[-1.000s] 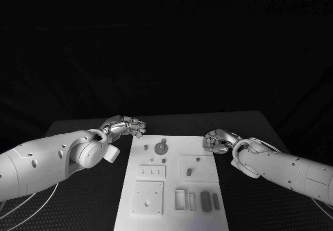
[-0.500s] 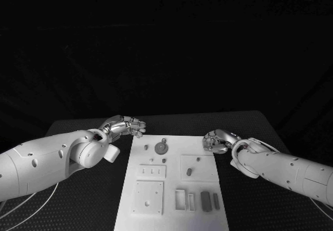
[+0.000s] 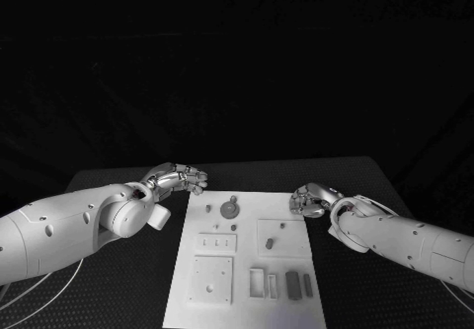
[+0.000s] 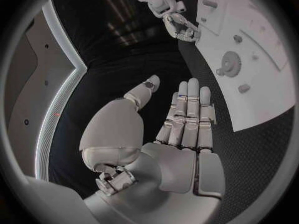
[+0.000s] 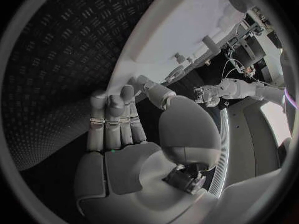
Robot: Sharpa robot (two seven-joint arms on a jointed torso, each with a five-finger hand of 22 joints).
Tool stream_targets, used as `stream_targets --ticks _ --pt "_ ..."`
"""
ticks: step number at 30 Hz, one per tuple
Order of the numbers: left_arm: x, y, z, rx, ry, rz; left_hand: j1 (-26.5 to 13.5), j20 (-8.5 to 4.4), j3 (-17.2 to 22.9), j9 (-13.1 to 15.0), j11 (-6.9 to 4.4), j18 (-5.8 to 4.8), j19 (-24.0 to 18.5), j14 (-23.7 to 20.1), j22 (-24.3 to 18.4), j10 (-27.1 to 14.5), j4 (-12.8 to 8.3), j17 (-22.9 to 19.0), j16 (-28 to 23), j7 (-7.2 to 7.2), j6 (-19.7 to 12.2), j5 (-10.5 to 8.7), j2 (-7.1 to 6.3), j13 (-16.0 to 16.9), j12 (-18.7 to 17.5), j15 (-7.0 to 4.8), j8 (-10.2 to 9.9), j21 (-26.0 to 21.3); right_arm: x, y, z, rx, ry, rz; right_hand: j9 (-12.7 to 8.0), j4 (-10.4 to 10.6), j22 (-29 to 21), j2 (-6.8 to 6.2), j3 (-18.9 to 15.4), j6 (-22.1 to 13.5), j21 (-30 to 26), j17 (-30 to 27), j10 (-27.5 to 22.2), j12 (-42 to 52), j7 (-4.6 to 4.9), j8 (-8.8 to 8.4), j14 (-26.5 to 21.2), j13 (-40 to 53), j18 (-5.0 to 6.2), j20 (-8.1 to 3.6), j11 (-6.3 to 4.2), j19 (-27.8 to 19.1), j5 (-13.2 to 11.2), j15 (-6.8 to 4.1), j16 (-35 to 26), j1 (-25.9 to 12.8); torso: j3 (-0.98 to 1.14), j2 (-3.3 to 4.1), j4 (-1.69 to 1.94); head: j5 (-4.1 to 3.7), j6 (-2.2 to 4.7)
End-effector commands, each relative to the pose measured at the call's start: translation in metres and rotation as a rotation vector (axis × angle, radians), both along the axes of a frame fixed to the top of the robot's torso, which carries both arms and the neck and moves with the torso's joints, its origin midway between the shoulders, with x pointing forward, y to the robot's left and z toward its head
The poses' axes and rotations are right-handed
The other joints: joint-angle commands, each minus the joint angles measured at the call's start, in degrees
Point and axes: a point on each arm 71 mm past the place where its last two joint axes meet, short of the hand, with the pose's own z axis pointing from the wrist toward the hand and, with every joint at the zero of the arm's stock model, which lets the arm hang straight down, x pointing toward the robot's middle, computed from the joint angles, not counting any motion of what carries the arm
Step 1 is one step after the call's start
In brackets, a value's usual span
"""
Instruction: Assemble the parts on the task board
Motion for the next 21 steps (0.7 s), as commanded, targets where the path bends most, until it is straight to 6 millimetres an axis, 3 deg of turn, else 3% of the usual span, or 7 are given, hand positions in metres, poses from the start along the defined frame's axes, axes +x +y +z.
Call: stream_targets --ticks 1,8,16,21 --pt "-0.001 -0.002 0.001 -0.008 -0.005 -0.018 -0.2 0.05 -0.3 0.1 -0.13 0.81 -0.3 -0.1 -0.1 -0.3 0.0 0.1 -0.2 0.36 0.1 -0.28 0.21 0.1 -0.3 0.06 -0.4 0.4 -0.001 0.002 -0.002 -0.003 0.009 0.013 0.1 -0.5 0.9 0.52 0.1 1.9 0.3 0.1 -0.1 0.2 1.53 0.32 0.4 -0.1 0.95 -0.42 -0.44 0.0 -0.2 -0.22 0.3 0.0 0.01 -0.01 0.00 -0.04 -0.03" --pt "-0.001 -0.002 0.001 -0.008 -0.003 -0.018 -0.2 0.05 -0.3 0.1 -0.12 0.81 -0.3 -0.1 -0.1 -0.4 0.0 0.1 -0.3 0.36 0.1 -0.28 0.21 0.1 -0.3 0.06 -0.4 0.4 -0.002 0.003 -0.003 -0.001 0.003 0.011 0.2 -0.6 0.9 1.40 0.9 2.3 0.3 0.0 -0.1 0.2 1.41 0.42 0.4 -0.2 0.95 -0.44 -0.56 0.0 -0.3 -0.33 0.3 0.3 0.01 -0.02 0.00 -0.04 -0.11" --pt "-0.001 -0.003 0.000 0.007 0.001 -0.032 -0.7 0.08 -0.4 0.3 -0.35 0.79 -0.4 -0.1 -0.2 0.1 0.4 0.2 -0.4 0.21 0.7 -0.28 0.40 0.3 0.0 0.09 -0.1 0.5 -0.005 0.002 0.001 -0.010 -0.034 -0.002 0.4 -0.1 0.9 1.55 1.6 3.1 0.6 0.0 0.4 0.3 1.15 0.68 0.7 -0.4 0.95 -0.47 -0.80 0.4 0.2 -0.56 0.5 -0.3 0.01 -0.11 -0.07 -0.07 0.01" --pt "-0.002 -0.005 0.000 0.025 0.002 -0.051 -1.5 0.06 -0.6 0.7 -1.09 0.80 -0.5 0.0 -0.4 1.6 1.1 0.3 -0.5 -0.68 2.4 -0.27 0.72 0.8 0.8 0.07 0.5 0.7 -0.002 0.007 0.018 -0.023 -0.085 -0.001 0.6 0.4 0.8 1.22 1.9 3.9 0.9 0.0 1.1 0.4 0.82 0.96 1.3 -0.7 0.95 -0.73 -1.12 1.1 0.8 -0.88 0.7 -1.1 -0.02 -0.16 -0.11 -0.06 0.26"
